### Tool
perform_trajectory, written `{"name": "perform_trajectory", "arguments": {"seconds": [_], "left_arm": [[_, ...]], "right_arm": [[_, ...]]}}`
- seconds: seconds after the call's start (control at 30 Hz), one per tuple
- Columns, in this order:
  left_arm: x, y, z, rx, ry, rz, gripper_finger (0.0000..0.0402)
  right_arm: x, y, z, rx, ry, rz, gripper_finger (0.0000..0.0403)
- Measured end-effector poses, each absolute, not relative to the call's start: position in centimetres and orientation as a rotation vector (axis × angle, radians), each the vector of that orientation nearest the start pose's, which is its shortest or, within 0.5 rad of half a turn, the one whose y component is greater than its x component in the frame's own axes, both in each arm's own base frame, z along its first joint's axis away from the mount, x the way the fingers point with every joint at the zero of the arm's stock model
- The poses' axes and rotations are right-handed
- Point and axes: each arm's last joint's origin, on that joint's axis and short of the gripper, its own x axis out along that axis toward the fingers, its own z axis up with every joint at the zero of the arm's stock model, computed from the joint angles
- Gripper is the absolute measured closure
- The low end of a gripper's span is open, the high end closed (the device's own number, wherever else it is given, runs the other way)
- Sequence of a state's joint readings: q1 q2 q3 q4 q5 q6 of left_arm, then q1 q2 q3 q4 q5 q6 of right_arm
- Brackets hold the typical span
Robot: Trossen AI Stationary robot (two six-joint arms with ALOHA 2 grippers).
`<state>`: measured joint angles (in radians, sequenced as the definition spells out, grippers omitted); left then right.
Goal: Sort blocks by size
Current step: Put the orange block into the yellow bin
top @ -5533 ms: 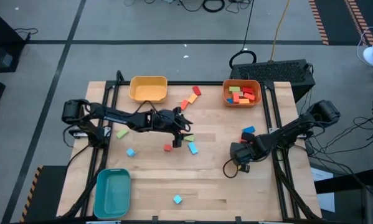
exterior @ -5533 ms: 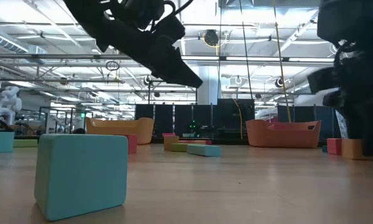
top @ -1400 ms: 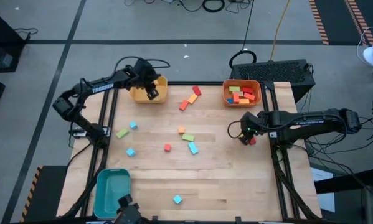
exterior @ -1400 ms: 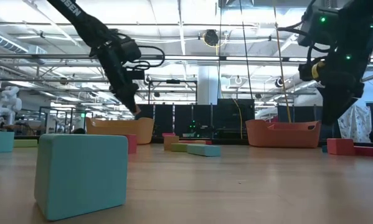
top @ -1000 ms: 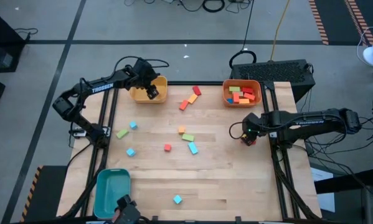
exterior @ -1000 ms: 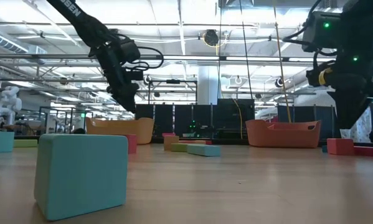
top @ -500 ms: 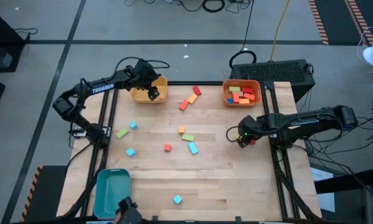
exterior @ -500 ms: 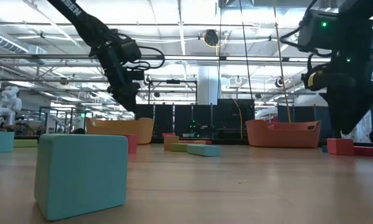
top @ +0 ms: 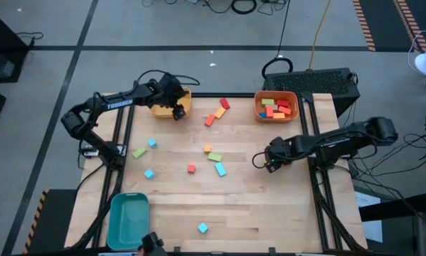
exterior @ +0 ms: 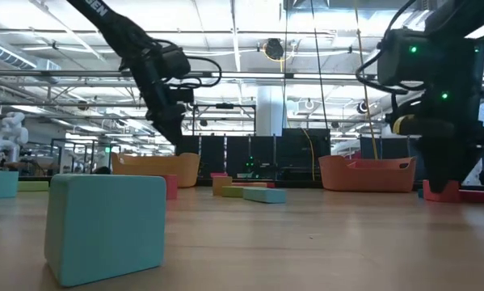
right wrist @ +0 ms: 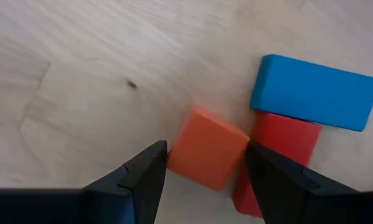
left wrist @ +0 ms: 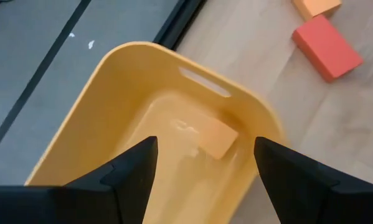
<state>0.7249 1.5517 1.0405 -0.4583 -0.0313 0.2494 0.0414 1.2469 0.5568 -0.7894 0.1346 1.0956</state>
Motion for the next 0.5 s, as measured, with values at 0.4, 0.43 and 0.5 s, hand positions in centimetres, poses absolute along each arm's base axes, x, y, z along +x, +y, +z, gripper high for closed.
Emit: {"name": "perform_trajectory", "arguments": {"seconds": [0.4, 0.43, 0.5], "left_arm": [[25.5, 18.3, 22.1, -0.052, 0.996, 0.477, 0.0132], [25.7, 18.0, 22.1, -0.035, 0.996, 0.461, 0.0132], [26.2, 17.5, 22.2, -0.003, 0.989, 0.436, 0.0132]], "right_arm": [[18.1, 0.3, 14.5, 0.679, 1.222, -0.781, 0.0292], [18.1, 0.3, 14.5, 0.672, 1.224, -0.774, 0.0292], [18.2, 0.3, 14.6, 0.664, 1.219, -0.756, 0.0292]]}}
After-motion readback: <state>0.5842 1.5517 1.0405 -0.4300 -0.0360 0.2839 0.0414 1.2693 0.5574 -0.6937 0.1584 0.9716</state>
